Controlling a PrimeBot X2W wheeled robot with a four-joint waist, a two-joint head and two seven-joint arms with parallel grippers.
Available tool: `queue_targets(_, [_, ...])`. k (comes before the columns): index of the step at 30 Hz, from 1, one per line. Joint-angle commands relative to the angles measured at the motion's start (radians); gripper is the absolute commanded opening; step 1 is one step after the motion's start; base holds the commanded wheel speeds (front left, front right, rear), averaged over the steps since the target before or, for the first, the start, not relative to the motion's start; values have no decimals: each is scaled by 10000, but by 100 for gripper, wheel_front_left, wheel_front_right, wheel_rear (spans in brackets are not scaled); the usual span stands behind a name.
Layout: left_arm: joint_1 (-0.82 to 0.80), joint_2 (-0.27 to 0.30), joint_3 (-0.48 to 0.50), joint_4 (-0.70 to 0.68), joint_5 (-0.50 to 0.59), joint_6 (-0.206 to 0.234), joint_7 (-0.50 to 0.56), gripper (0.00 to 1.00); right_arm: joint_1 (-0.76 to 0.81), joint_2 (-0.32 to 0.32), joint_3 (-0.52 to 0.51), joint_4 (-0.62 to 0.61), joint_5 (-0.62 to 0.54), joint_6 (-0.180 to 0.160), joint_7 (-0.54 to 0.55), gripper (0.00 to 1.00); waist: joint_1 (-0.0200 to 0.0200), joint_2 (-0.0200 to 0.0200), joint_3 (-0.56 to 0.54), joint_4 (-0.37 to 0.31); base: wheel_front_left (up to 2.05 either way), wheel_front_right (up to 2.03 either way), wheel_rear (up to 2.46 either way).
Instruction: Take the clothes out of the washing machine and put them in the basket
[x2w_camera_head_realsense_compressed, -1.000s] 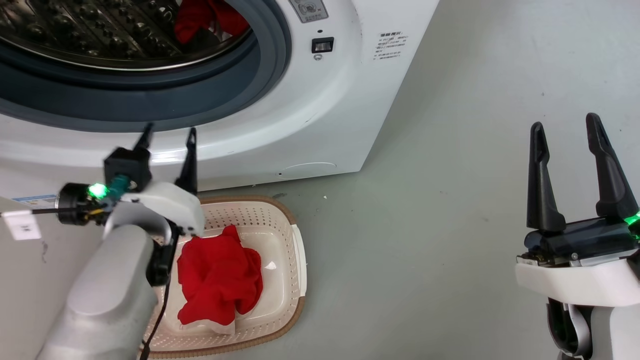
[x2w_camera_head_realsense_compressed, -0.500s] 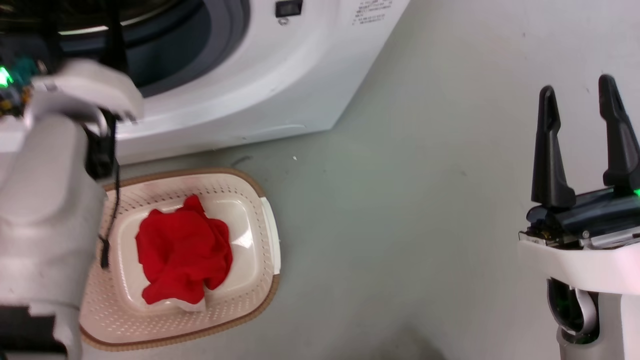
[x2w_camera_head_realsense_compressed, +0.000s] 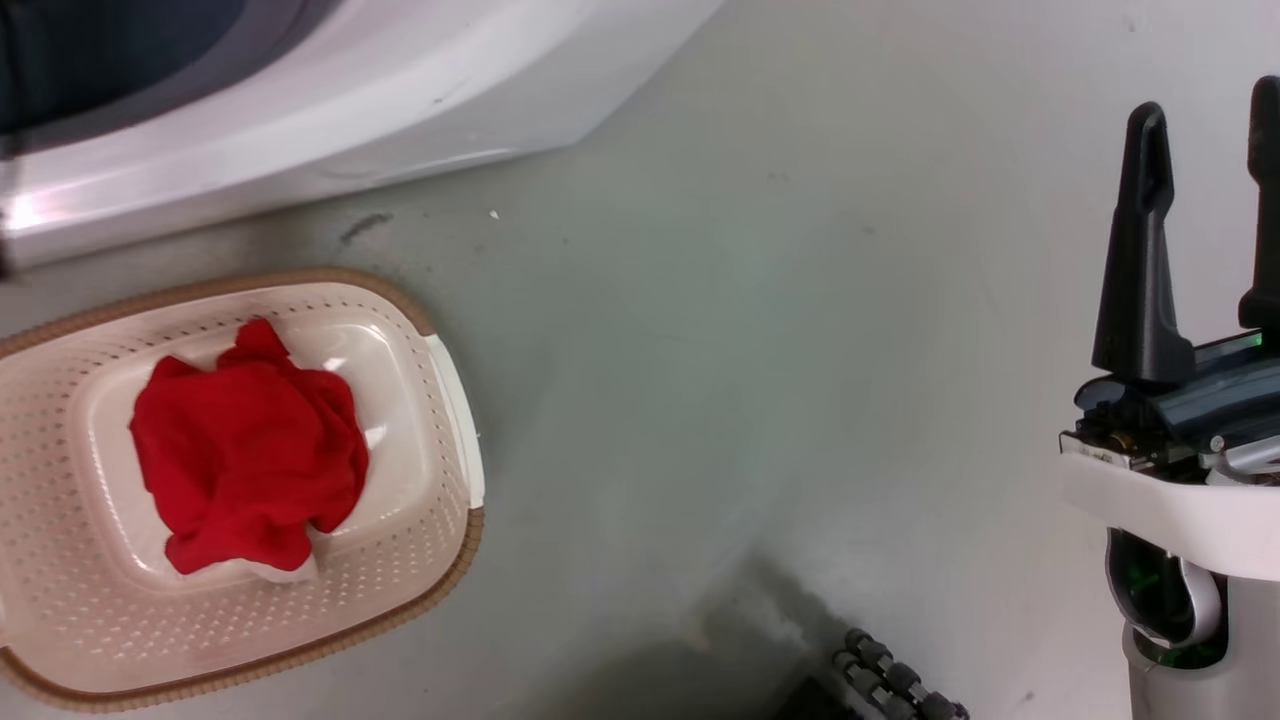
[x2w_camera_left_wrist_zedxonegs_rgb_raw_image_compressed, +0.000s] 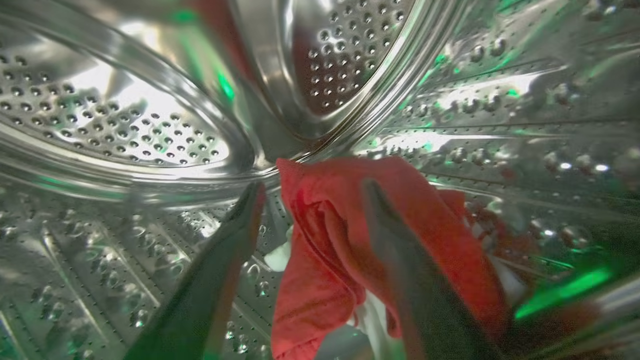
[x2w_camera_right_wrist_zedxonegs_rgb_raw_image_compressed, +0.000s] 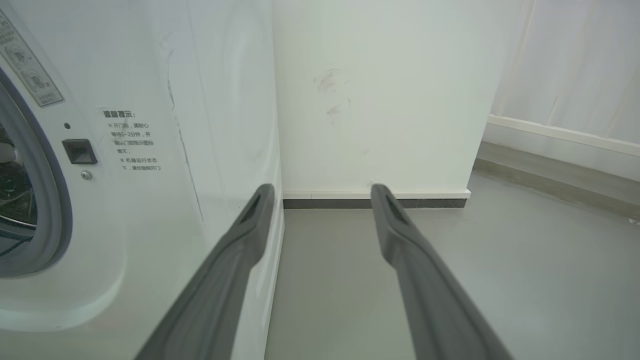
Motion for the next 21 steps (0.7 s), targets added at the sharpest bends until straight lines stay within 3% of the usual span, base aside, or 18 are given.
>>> queue_targets(1, [-329,78,-52,124,45,-73,129,100,-104,16,23,-53,90,-7,-20,100,-1,0,325,-222,0,0,0])
queue_targets(12, [-3096,-243,-574,1981,141,-580,3434,100,-304,16,8,-237,309,-7,-20,100,-1,0,1175,-322,0,0,0])
queue_targets(21, [-3552,-522,-825,2489,107,-550,4979,100,-332,18,7,-304,404,-7,-20,100,-1,0,1585,-328,0,0,0])
